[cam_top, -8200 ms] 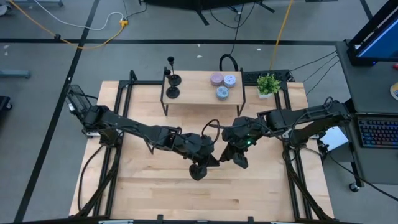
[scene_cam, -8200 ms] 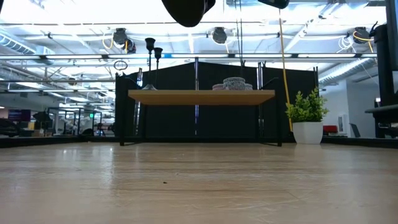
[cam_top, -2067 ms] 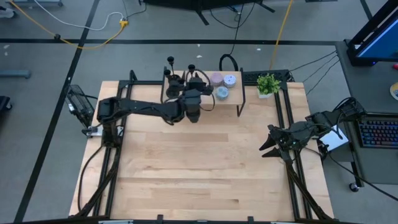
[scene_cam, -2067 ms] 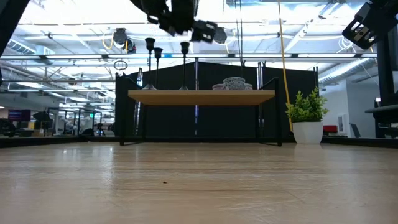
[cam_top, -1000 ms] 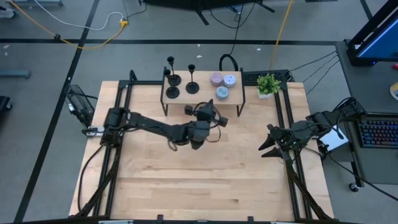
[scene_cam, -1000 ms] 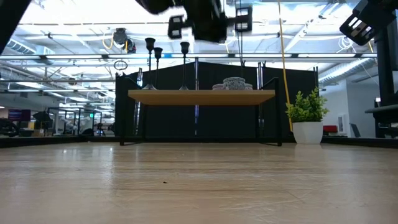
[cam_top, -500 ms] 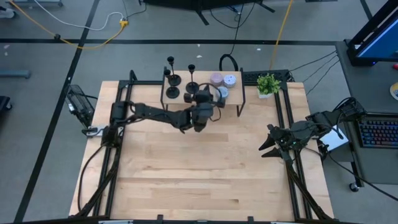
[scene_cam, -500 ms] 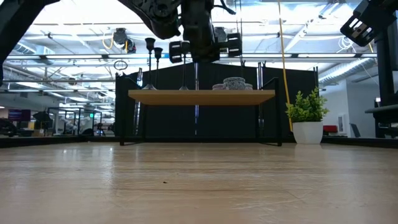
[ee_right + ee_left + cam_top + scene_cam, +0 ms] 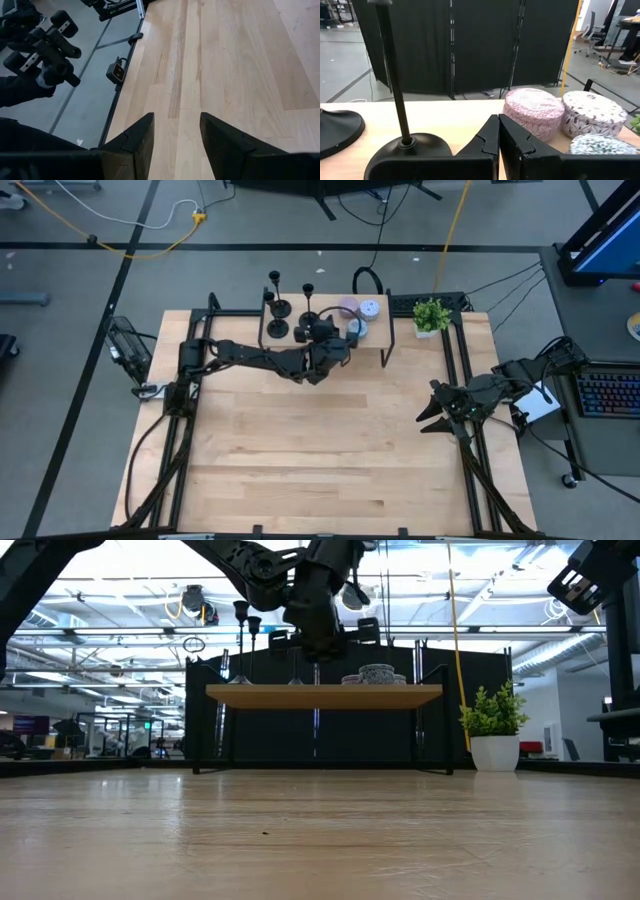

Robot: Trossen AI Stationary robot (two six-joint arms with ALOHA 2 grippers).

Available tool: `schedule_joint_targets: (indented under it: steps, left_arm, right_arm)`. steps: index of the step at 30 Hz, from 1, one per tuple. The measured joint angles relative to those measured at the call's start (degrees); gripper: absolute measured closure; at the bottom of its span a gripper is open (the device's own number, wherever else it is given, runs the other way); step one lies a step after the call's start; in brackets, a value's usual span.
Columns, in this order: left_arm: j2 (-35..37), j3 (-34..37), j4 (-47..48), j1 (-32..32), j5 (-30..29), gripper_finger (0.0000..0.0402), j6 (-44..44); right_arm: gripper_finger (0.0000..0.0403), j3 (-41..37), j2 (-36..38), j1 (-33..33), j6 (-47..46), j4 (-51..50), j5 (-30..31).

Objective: Pick & Place candle stick holders
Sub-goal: Put the black candle holder on the shelf

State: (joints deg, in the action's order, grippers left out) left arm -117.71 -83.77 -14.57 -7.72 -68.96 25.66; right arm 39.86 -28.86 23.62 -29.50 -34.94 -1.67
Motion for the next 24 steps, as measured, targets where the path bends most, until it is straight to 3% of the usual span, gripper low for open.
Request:
schedule_joint_targets:
  steps: [24]
  left_arm:
    - [0.0, 0.0, 7.41, -1.89, -0.05, 0.0396, 10.02]
  right_arm:
    - [0.0252, 0.0, 0.0, 0.0, -1.29, -0.07, 0.51]
